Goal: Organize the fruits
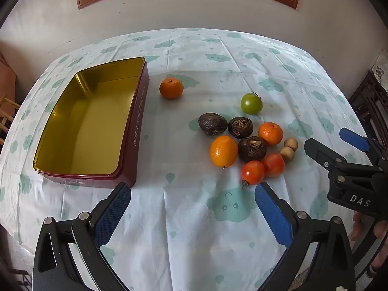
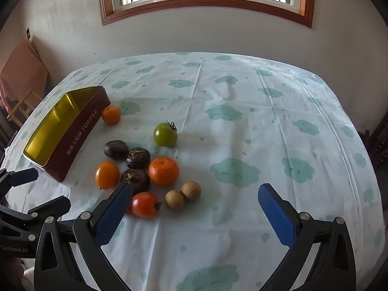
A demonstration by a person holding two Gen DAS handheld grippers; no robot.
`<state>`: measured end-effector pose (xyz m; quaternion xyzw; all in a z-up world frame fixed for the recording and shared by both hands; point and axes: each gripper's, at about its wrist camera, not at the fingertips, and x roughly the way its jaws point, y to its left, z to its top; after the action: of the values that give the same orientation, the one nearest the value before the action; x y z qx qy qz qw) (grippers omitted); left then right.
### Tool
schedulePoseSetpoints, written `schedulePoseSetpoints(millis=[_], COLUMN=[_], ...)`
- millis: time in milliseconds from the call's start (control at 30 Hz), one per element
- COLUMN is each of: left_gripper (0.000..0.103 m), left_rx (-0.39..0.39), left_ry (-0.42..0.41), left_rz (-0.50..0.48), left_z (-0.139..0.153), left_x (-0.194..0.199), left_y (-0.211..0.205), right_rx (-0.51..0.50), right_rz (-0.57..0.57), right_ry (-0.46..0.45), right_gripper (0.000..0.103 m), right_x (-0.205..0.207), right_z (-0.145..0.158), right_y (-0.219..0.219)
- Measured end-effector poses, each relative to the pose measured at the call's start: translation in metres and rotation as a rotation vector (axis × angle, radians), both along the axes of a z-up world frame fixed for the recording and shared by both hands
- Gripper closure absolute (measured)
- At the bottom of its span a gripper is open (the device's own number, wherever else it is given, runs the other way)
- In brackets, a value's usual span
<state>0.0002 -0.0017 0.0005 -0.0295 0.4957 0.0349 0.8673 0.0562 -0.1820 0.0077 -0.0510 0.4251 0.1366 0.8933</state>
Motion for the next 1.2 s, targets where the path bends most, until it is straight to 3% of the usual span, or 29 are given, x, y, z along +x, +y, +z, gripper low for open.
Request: schedulePoseSetpoints(millis=[267, 467, 1200], left_gripper=[0.007, 0.007, 0.007], left_rx=[-0.016, -0.036, -0.002], left_ry=[0.014, -0.021, -0.02], left_rz=[0.001, -0.013, -0.024], left_z=[-0.002, 0.0, -0.004], left_x=[-0.001, -0.007, -0.006], left_y=[-0.012, -0.001, -0.003], right_rx=[-0.033, -0.037, -0.045], right_rz=[0.009, 0.016, 0.029], right_ry=[0.02, 0.004, 0.016], right_gripper=[0.0, 0.0, 0.0], right_x=[-0.004, -0.008, -0.007], right_z=[-0.004, -0.005, -0.011], right_y=[0.006, 0.009, 0.015])
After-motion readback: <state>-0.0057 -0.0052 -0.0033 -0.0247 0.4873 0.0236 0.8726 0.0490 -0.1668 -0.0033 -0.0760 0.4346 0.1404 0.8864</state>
